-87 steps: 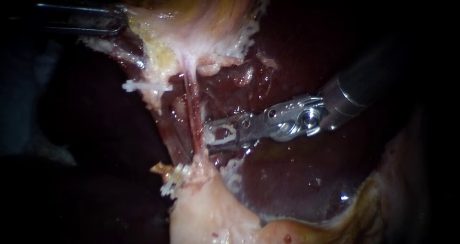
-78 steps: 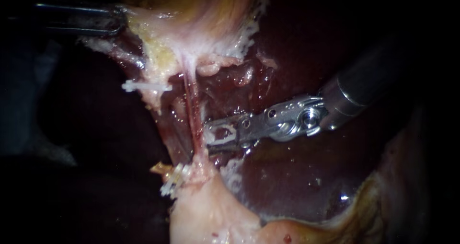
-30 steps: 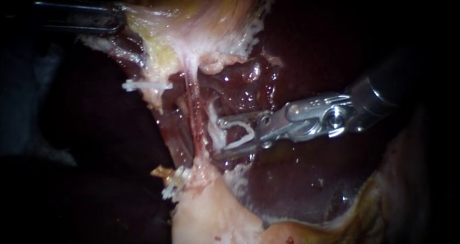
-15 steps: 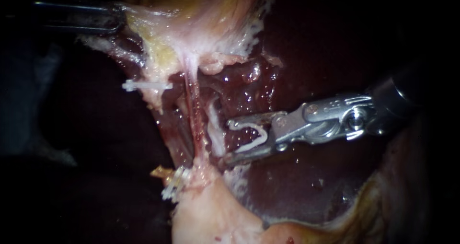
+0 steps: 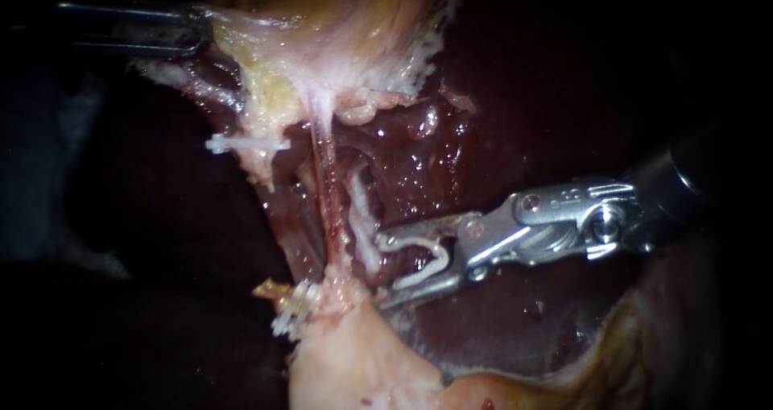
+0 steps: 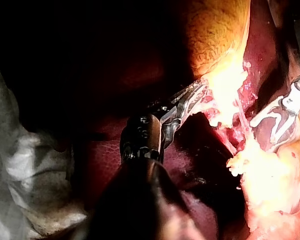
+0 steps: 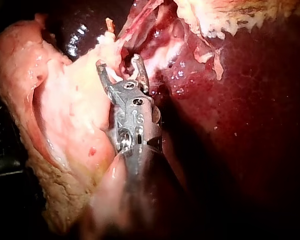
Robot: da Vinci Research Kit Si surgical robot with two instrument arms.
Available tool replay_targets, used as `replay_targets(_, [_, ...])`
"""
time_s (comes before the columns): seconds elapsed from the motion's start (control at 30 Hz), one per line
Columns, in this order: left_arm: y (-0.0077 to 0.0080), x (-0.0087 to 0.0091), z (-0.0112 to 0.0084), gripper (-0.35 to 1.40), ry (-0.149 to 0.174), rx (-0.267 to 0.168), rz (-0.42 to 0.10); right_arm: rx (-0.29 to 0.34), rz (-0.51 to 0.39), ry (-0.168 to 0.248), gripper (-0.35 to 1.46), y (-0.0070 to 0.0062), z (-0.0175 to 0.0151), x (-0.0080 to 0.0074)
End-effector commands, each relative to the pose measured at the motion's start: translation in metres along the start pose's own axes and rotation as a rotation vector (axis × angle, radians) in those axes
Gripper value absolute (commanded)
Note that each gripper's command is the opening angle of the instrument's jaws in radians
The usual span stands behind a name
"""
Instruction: Clipping first clip right tube
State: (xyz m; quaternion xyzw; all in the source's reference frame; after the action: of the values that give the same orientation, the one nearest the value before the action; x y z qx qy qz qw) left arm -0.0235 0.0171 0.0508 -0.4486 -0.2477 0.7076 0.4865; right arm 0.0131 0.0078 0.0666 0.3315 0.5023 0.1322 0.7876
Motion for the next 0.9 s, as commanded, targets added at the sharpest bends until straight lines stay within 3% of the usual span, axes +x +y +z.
replay_targets(0.03, [0.0000, 0.0000, 0.0000, -0.35, 0.000, 0.000, 0.000, 0.002, 0.011, 0.003, 0.50, 0.0000, 0.0001, -0.0001])
replay_targets(0.47, [0.0000, 0.0000, 0.0000, -0.35, 0.000, 0.000, 0.001, 0.019, 0.126, 0.032, 0.50, 0.0005, 0.0021, 0.0002])
replay_targets(0.9, [0.0000, -0.0001, 0.0000, -0.35, 0.000, 0.000, -0.005, 0.031, 0.155, 0.062, 0.50, 0.0013, 0.0049, 0.0001])
